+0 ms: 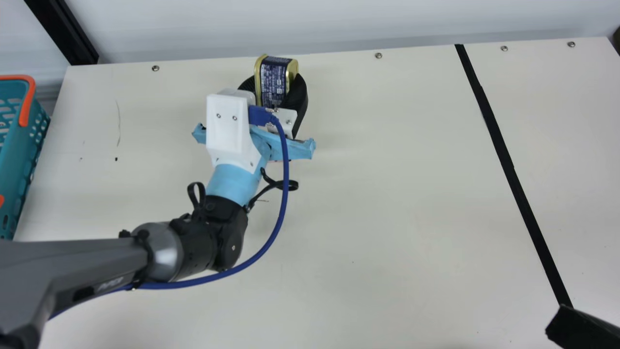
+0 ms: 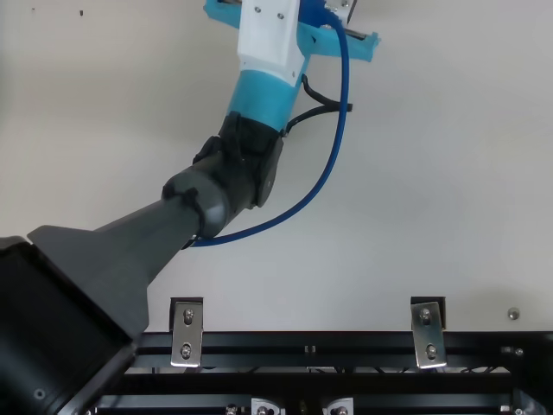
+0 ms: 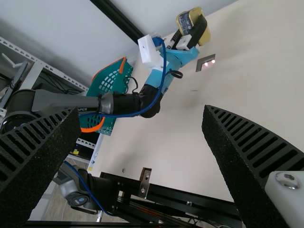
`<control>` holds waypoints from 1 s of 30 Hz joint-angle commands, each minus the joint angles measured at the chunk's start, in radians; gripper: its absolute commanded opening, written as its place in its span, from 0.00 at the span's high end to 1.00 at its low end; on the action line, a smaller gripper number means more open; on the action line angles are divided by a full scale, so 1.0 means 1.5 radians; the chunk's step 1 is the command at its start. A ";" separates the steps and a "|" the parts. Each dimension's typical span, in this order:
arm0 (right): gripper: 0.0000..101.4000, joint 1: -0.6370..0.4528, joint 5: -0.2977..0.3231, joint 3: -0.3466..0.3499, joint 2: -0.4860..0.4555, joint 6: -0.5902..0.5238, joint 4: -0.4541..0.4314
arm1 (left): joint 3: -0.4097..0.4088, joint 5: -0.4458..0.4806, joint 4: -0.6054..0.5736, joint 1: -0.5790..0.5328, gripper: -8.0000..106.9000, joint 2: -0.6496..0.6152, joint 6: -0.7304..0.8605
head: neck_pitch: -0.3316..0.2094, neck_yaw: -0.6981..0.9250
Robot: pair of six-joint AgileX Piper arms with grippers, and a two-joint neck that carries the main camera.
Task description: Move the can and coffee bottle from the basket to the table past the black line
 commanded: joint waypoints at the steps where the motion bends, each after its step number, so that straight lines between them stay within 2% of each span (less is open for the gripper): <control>1: 0.00 0.000 0.000 0.000 0.000 0.000 0.000 | -0.001 -0.006 -0.006 -0.003 0.84 0.004 -0.005 | -0.009 -0.001; 10: 0.00 0.000 0.000 0.000 0.000 0.000 0.000 | 0.011 -0.042 -0.047 -0.004 0.84 0.008 -0.022 | -0.009 -0.001; 16: 0.00 0.000 0.000 0.000 0.000 0.000 0.000 | 0.049 -0.069 -0.062 0.006 0.84 -0.044 0.015 | -0.009 -0.001; 19: 0.00 0.000 0.000 0.000 0.000 0.000 0.000 | 0.075 -0.055 -0.056 0.012 0.84 -0.102 0.053 | -0.009 -0.001; 22: 0.00 0.000 0.000 0.000 0.000 0.000 0.000 | 0.100 -0.010 -0.038 0.021 0.84 -0.179 0.115 | -0.009 -0.001; 23: 0.00 0.000 0.000 0.000 0.000 0.000 0.000 | 0.091 -0.037 -0.046 0.019 0.84 -0.122 0.078 | -0.009 -0.001; 26: 0.00 0.000 0.000 0.000 0.000 0.000 0.000 | 0.099 -0.011 -0.040 0.020 0.84 -0.167 0.110 | -0.009 -0.001; 30: 0.00 0.000 0.000 0.000 0.000 0.000 0.000 | 0.099 -0.013 -0.038 0.020 0.84 -0.181 0.115 | -0.009 -0.001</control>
